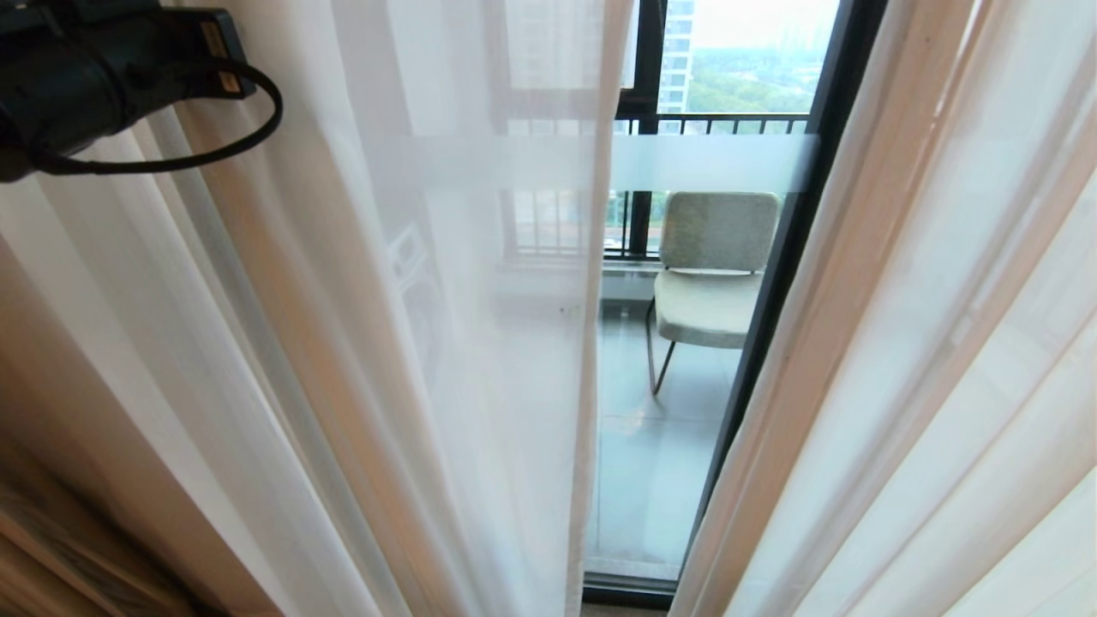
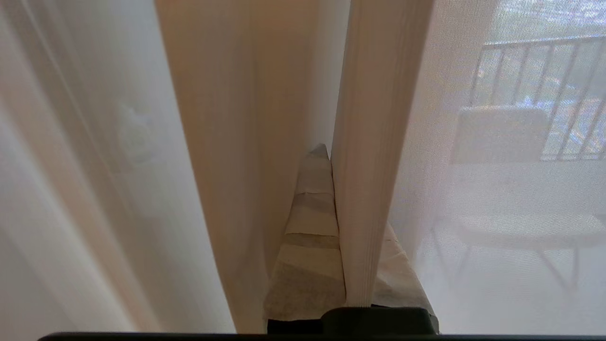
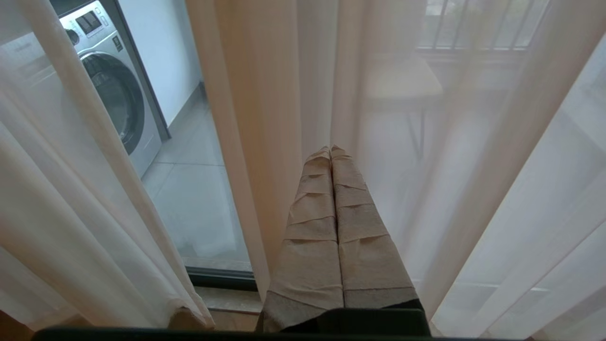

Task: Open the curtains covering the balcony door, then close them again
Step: Pull the inner curtains open on both sides

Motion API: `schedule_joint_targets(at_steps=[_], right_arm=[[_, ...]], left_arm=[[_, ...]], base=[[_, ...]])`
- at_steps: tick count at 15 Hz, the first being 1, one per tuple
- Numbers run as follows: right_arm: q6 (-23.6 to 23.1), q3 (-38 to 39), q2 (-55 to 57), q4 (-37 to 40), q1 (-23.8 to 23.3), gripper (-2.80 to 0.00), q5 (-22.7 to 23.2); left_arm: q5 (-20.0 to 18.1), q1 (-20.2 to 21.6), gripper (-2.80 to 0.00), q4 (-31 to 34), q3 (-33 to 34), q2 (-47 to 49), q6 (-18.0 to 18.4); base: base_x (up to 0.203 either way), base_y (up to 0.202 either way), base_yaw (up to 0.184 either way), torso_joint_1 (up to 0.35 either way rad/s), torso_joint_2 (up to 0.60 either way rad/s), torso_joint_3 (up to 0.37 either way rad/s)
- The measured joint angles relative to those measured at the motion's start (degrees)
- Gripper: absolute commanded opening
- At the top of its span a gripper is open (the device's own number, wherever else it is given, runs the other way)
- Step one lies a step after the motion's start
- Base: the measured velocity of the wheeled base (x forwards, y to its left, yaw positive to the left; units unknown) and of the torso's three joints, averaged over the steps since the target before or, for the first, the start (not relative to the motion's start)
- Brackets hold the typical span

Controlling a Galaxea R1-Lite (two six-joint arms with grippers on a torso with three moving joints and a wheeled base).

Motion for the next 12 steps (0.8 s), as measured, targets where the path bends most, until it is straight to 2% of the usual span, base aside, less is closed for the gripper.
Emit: schedule_joint_targets(at_steps=[12], right_arm=[[0.0,0.0,0.0,0.0,0.0,-2.8,0.0]], left_arm=[[0.0,-0.1,-2.8,0.0,0.2,-0.4,0.0]], base=[[0.0,0.19,0.0,0.002,0.0,0.003]])
